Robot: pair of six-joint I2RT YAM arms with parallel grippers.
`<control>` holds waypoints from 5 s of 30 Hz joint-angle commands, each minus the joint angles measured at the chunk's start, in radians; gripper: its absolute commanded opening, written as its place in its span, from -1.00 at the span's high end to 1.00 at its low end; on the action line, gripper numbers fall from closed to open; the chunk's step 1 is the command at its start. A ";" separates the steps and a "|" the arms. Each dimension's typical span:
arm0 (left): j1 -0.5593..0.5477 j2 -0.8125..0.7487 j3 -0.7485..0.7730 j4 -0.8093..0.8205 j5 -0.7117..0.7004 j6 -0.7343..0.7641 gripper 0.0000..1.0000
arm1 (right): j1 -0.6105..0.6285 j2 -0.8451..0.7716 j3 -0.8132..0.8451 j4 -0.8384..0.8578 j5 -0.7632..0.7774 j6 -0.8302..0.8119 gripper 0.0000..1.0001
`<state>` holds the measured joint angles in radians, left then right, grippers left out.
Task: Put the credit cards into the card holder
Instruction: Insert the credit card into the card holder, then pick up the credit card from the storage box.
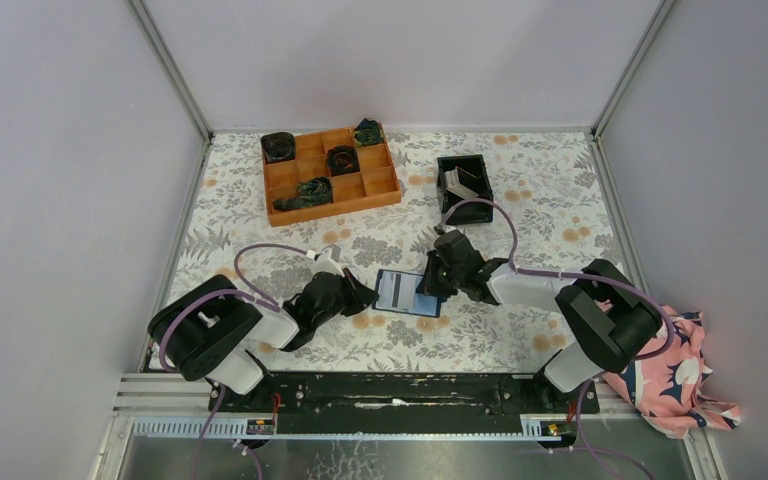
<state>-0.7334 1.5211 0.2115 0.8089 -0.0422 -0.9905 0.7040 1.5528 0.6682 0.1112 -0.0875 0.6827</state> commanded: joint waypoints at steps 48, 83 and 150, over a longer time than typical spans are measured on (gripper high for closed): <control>-0.017 -0.090 -0.059 -0.037 -0.015 0.015 0.85 | 0.185 0.050 0.170 -0.128 0.144 0.030 1.00; -0.058 -0.373 -0.038 -0.280 -0.159 0.014 0.28 | 0.228 0.018 0.253 -0.269 0.256 -0.012 0.65; 0.092 0.528 0.927 -0.348 0.135 0.195 0.25 | -0.439 0.687 1.182 -0.465 0.116 -0.399 0.18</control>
<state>-0.6487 2.0224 1.0904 0.4736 0.0681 -0.8082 0.2665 2.2452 1.8519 -0.3325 0.0662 0.2718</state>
